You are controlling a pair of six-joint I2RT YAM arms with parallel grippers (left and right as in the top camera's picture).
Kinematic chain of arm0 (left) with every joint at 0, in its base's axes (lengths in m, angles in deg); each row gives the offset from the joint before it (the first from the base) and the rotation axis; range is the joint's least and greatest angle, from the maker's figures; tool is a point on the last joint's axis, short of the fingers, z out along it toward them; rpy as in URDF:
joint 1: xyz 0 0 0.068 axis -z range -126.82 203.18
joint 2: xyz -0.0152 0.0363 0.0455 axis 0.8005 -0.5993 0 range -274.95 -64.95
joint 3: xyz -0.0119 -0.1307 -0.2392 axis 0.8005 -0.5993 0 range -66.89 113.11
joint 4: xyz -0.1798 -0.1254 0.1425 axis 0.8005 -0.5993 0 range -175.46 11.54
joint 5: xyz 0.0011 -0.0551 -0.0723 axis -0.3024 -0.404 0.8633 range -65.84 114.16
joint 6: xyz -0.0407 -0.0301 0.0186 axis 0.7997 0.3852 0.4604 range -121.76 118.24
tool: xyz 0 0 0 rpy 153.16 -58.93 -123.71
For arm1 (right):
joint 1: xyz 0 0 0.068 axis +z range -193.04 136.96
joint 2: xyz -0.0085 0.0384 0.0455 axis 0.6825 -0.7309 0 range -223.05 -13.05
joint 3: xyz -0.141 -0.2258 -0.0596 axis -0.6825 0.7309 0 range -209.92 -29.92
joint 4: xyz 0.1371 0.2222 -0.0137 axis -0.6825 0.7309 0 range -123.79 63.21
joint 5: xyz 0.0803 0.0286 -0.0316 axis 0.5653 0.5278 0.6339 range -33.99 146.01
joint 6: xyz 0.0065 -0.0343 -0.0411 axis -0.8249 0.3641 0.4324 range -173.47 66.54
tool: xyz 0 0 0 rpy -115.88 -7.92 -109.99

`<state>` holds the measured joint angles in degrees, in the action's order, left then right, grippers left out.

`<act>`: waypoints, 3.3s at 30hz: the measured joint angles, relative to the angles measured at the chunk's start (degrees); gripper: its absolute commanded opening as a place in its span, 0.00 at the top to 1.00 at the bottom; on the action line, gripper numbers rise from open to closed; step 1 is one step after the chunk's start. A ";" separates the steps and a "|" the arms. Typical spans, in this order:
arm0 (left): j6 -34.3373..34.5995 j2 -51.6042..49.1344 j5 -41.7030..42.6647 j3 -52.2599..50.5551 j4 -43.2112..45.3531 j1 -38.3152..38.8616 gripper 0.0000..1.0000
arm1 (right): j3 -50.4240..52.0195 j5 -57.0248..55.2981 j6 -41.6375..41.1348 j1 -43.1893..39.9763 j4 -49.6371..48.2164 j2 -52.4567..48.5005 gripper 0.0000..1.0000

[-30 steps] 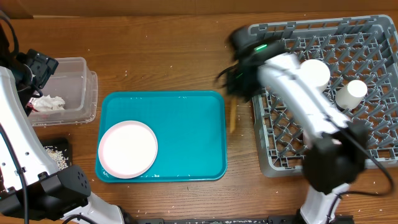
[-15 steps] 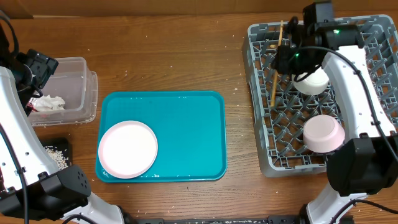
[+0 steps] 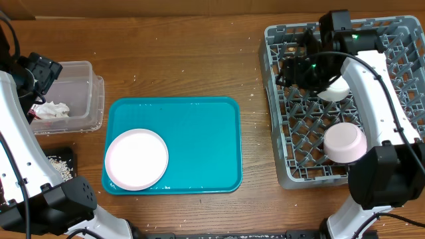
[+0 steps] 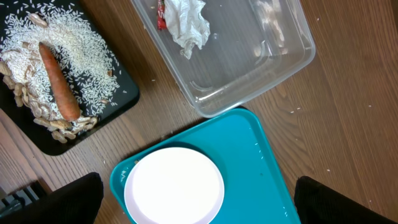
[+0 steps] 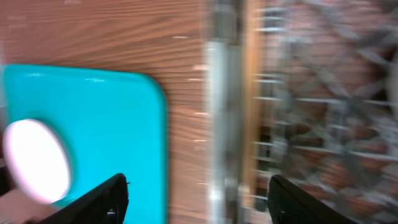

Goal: Sort waste into correct bins and load items into the dishwasher
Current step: 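Move the right gripper to the large white plate and grasp its rim, then lift the plate and carry it to the back of the rack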

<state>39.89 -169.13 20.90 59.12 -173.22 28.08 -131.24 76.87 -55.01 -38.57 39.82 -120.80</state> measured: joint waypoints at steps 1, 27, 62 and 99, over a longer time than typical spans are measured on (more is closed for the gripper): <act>0.00 0.00 0.02 0.00 0.00 0.00 0.00 | -0.39 2.03 -0.22 0.68 -0.35 0.00 0.26; 0.00 0.00 0.02 0.00 0.00 0.00 0.00 | 1.57 -12.26 -32.63 50.90 -18.49 -17.90 0.32; 0.00 0.00 0.02 0.00 0.00 0.00 0.00 | 0.15 -19.56 -38.64 39.19 -0.68 -20.55 0.96; -0.02 0.00 0.00 0.00 0.00 0.00 0.00 | 4.02 -58.64 -9.11 0.79 -17.14 4.07 0.96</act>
<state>39.87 -169.13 20.90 59.12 -173.22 28.08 -127.22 18.23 -64.12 -37.78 22.68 -116.73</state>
